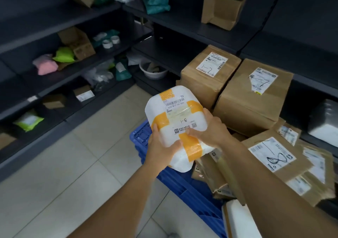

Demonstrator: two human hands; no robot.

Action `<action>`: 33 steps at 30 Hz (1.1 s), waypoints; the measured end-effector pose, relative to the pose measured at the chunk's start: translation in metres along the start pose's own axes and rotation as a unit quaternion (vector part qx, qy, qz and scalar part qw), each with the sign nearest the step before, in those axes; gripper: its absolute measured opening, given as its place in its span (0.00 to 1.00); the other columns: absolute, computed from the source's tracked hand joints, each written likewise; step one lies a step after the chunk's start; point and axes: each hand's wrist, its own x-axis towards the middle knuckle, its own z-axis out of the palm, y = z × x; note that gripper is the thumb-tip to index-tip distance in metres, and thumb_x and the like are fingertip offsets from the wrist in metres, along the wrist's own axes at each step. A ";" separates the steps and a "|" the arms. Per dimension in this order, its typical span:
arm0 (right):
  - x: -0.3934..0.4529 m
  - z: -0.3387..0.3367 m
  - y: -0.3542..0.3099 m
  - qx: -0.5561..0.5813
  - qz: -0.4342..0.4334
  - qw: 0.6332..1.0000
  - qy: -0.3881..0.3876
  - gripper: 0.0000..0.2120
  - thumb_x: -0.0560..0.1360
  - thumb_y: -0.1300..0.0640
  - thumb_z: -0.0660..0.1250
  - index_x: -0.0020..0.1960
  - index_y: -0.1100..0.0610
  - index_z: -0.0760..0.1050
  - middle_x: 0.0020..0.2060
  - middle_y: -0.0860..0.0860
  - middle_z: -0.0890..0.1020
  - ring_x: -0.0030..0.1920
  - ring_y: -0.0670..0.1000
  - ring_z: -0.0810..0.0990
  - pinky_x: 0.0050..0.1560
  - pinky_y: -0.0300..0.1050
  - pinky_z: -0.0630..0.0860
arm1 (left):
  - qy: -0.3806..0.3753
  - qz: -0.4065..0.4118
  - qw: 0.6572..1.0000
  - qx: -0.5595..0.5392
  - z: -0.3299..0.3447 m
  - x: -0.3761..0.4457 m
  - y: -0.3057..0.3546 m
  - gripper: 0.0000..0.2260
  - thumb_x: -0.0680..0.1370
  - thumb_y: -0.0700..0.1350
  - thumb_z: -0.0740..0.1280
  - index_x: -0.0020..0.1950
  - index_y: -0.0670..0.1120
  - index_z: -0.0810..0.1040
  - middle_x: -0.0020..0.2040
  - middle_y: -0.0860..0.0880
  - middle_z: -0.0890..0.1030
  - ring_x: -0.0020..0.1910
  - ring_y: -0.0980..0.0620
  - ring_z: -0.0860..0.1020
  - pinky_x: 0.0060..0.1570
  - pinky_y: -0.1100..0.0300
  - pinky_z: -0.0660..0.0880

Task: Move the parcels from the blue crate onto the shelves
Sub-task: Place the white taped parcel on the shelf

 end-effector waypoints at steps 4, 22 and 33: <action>-0.017 -0.001 -0.019 0.027 -0.058 0.998 0.019 0.49 0.67 0.33 0.70 0.77 0.40 0.44 0.69 0.53 0.62 0.69 0.58 0.60 0.66 0.55 0.63 | 0.036 0.027 0.998 -0.047 -0.023 -0.012 0.005 0.46 0.63 0.59 0.74 0.75 0.63 0.52 0.66 0.57 0.70 0.65 0.53 0.70 0.62 0.47 0.74; -0.093 0.097 -0.216 0.105 -0.312 0.943 -0.044 0.49 0.65 0.40 0.75 0.75 0.33 0.46 0.66 0.49 0.62 0.68 0.54 0.58 0.67 0.55 0.64 | 0.218 0.079 0.969 -0.087 -0.254 -0.109 -0.032 0.51 0.58 0.64 0.76 0.73 0.72 0.47 0.74 0.57 0.62 0.72 0.51 0.65 0.65 0.41 0.70; -0.193 0.234 -0.379 0.110 -0.401 0.904 -0.099 0.50 0.65 0.43 0.77 0.76 0.36 0.47 0.68 0.50 0.61 0.70 0.52 0.57 0.68 0.53 0.60 | 0.356 0.071 0.930 -0.059 -0.435 -0.223 -0.111 0.49 0.69 0.52 0.77 0.77 0.63 0.45 0.73 0.57 0.56 0.71 0.51 0.63 0.68 0.43 0.67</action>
